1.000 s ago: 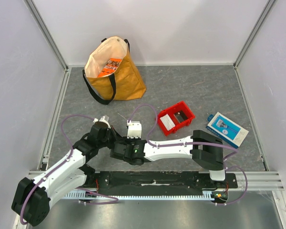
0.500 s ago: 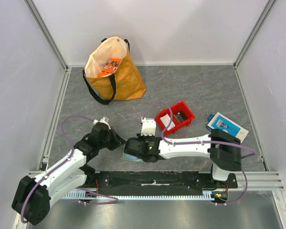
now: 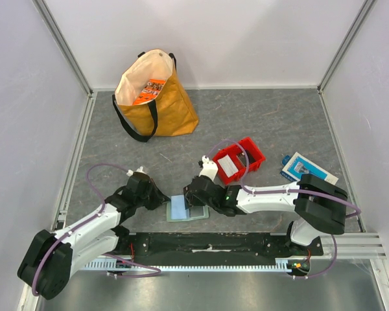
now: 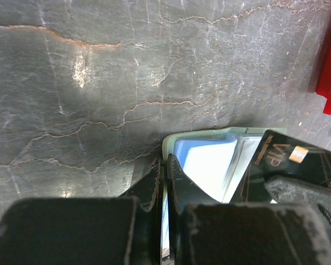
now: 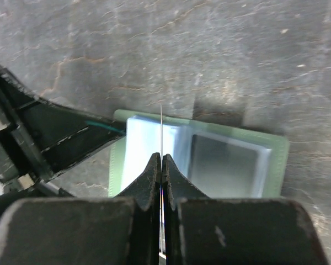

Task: Put the credit cards into the card holder
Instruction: Insert the credit card into the card holder.

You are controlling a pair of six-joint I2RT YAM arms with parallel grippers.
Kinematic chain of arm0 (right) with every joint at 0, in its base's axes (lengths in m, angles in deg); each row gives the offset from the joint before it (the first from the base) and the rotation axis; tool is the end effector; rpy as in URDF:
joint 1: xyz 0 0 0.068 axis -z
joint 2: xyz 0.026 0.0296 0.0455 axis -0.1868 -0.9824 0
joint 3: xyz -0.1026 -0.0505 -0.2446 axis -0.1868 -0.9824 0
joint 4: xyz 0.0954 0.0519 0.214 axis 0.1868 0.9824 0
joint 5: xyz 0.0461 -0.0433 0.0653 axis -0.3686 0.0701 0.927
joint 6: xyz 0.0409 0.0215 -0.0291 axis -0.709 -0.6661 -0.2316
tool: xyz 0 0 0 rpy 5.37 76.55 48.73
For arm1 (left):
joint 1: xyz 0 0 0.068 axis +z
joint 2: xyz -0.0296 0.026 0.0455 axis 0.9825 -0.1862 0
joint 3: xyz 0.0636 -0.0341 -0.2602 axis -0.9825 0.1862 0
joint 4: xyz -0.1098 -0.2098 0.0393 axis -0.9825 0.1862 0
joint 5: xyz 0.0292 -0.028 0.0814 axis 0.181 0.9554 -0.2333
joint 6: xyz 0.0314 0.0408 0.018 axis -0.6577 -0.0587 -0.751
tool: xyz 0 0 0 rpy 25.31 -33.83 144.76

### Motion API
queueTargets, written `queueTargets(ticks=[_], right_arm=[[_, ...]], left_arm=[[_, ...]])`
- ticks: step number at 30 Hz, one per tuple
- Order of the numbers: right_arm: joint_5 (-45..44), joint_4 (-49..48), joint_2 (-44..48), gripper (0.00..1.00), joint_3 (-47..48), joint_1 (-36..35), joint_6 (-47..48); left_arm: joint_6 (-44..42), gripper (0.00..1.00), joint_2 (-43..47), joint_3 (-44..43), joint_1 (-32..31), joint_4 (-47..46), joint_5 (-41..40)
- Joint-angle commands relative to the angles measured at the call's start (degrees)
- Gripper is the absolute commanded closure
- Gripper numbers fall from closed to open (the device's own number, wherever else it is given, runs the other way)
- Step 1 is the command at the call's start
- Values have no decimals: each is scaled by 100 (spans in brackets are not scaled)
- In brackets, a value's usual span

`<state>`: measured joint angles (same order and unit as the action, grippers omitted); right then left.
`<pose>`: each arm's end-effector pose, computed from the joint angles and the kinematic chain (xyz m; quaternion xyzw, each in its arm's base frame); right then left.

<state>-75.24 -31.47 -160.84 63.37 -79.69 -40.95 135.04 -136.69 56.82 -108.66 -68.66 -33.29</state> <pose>0.1231 0.2791 0.1887 0.0080 0.9048 0.2649 0.3334 0.1216 -0.0730 0.1441 -0.2032 0.9111 -0.2794 0.2249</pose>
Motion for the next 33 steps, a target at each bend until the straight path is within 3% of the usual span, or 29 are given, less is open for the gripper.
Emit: queueTargets(ticks=[1,33], right_arm=[[752,-1160,116,100,-342,107,-48],[1378,-3974,-157,100,-2039,310,-839]], left_arm=[[209,98,-77,102,-14,-249,-176],[367,98,345,410,-14,-222,-299]])
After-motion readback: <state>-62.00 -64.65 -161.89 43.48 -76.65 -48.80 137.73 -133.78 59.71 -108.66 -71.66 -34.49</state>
